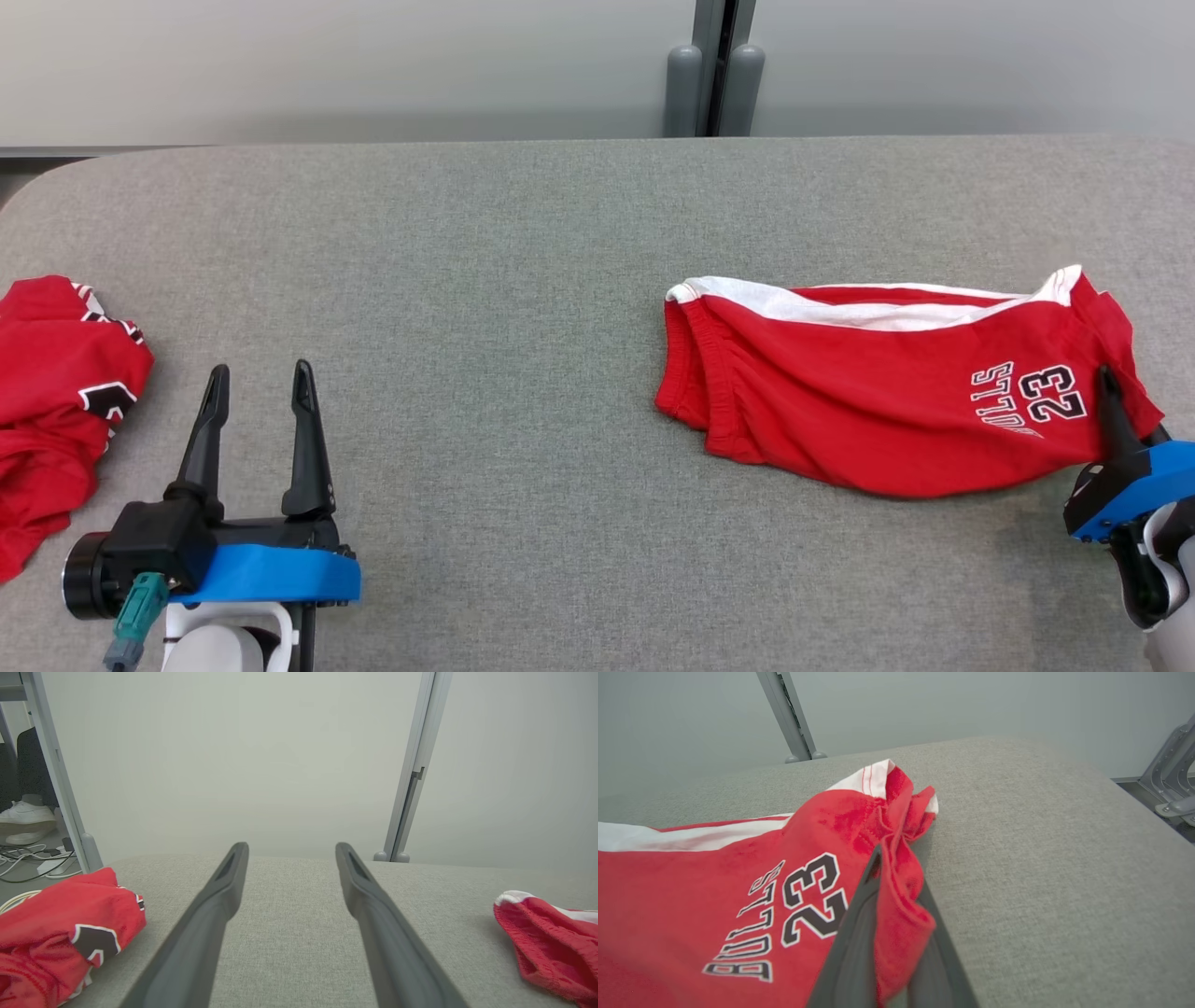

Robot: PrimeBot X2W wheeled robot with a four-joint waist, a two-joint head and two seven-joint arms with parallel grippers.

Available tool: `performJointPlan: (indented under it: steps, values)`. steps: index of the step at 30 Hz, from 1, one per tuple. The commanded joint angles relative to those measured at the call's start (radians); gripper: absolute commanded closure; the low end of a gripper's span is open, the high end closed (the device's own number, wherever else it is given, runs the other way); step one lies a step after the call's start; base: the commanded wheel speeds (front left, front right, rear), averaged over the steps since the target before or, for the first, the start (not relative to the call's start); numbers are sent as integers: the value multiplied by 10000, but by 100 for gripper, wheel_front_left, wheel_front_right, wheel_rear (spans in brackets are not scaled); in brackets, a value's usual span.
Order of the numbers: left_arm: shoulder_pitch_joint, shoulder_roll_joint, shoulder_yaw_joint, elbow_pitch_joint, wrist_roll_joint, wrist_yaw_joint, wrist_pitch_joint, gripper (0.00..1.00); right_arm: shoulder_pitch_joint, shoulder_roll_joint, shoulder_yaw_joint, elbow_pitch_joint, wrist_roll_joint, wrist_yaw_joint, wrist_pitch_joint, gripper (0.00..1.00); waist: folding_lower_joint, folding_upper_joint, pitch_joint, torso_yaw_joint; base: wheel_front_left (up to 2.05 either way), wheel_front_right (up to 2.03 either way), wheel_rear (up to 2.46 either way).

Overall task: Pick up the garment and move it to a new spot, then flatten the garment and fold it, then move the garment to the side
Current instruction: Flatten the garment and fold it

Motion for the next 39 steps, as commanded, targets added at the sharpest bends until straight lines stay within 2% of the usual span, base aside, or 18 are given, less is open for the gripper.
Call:
performJointPlan:
  steps: [1, 9, 22, 30, 39]
  values:
    - [106, 42, 16, -57, 37, -76, -43, 0, 120, 44, -33, -40, -103, 5, -37, 100, 1, -1, -46, -11, 0, 0, 0]
    - [288, 19, -14, 36, 1, -46, -45, 0, -200, 507, 127, -498, -285, 5, -38, 100, 1, -1, -297, -12, 0, 0, 0]
    - [406, -3, -152, 172, -94, -47, -45, 0, -1022, 1597, 1654, -1688, -390, 5, 228, 100, 1, -1, -707, 200, 0, 0, 0]
    - [327, -17, -237, 177, -167, -47, -45, 0, -1243, 2167, 2747, -1490, -373, 5, 363, 100, 1, -1, -594, 572, 0, 0, 0]
    - [253, -27, -282, 259, -333, -48, -45, 0, -683, 2718, 4038, -682, -254, 5, 147, 100, 1, -1, -498, 790, 0, 0, 0]
